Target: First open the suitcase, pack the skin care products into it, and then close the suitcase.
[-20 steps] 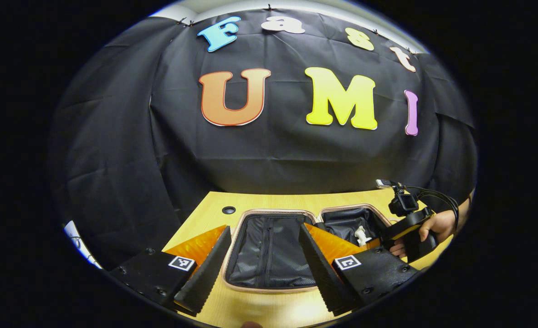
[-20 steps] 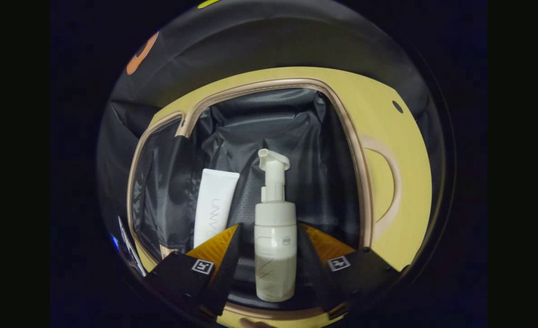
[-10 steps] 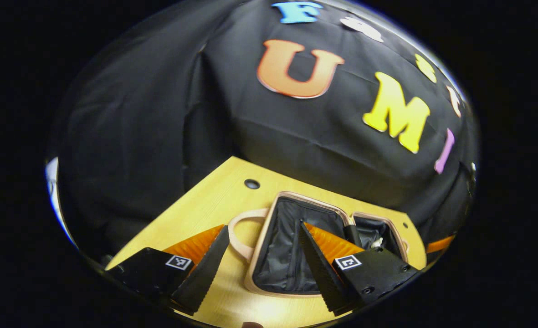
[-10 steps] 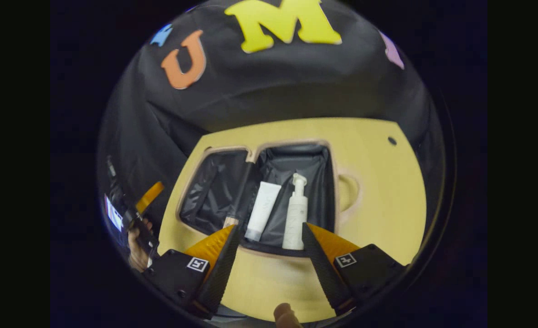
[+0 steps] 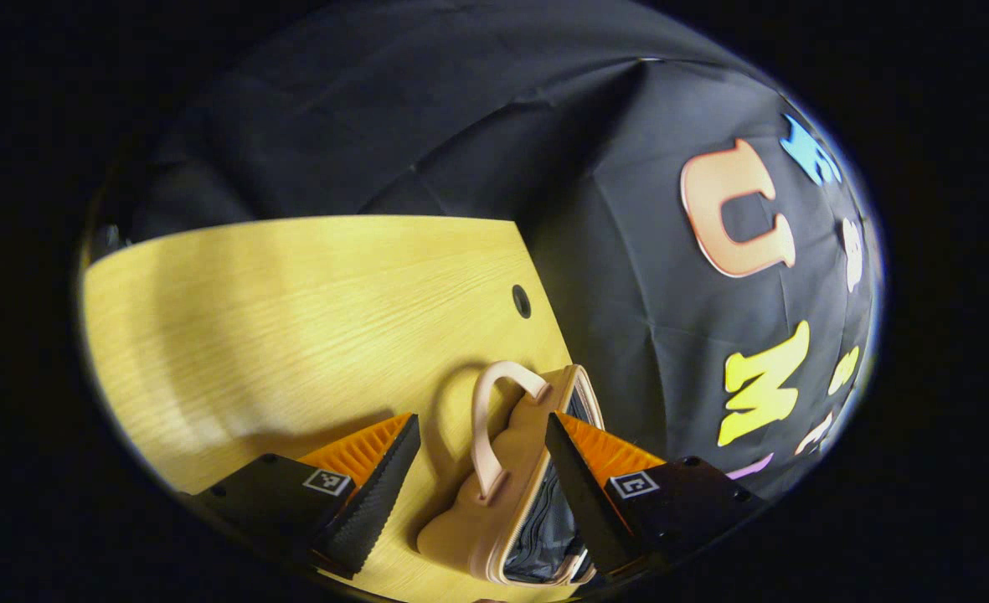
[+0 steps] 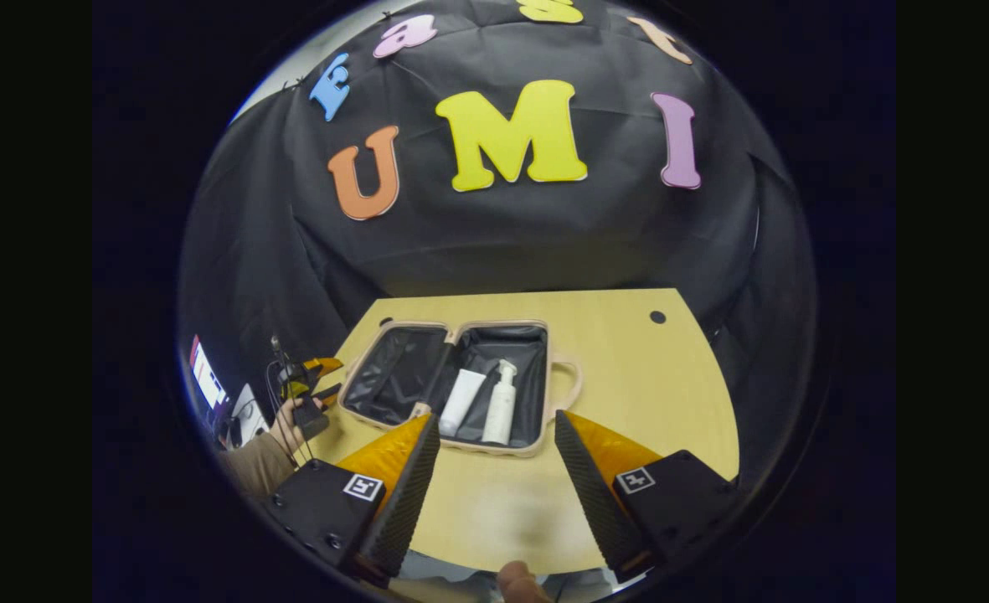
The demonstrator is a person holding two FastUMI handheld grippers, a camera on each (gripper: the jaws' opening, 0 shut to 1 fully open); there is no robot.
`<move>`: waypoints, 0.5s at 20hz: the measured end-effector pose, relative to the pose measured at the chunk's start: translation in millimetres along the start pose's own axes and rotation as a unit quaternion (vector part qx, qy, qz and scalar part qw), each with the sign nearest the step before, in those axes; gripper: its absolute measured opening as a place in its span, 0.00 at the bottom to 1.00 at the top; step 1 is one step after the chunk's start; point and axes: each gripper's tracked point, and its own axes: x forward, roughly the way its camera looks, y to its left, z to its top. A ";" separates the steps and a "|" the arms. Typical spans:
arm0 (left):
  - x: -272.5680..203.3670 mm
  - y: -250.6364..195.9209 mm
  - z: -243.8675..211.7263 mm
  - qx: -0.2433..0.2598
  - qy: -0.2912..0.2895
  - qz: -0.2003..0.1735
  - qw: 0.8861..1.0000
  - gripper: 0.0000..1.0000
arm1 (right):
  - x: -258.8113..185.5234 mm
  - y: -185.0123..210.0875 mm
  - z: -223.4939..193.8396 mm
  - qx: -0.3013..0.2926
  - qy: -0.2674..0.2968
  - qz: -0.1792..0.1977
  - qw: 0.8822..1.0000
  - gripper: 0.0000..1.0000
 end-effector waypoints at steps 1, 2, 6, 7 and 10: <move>0.2 4.7 -1.8 -0.016 0.005 0.001 1.000 0.96 | -5.1 -2.4 -1.9 0.008 0.002 -0.001 1.000 0.82; -0.1 5.6 -2.6 -0.031 0.007 -0.003 0.999 0.82 | -4.1 -1.3 -7.0 0.016 0.001 -0.004 1.000 0.82; 18.5 12.0 -13.4 -0.045 0.015 0.008 0.999 0.61 | -20.0 -11.6 -10.2 0.021 -0.008 -0.024 0.999 0.82; 18.5 9.8 -13.9 -0.051 0.016 0.006 0.999 0.70 | -25.1 -11.7 -10.8 0.025 -0.009 -0.025 0.999 0.82; 20.1 3.7 -8.2 -0.063 0.006 0.008 0.998 0.19 | -37.1 -19.3 -9.1 0.030 -0.018 -0.029 0.999 0.78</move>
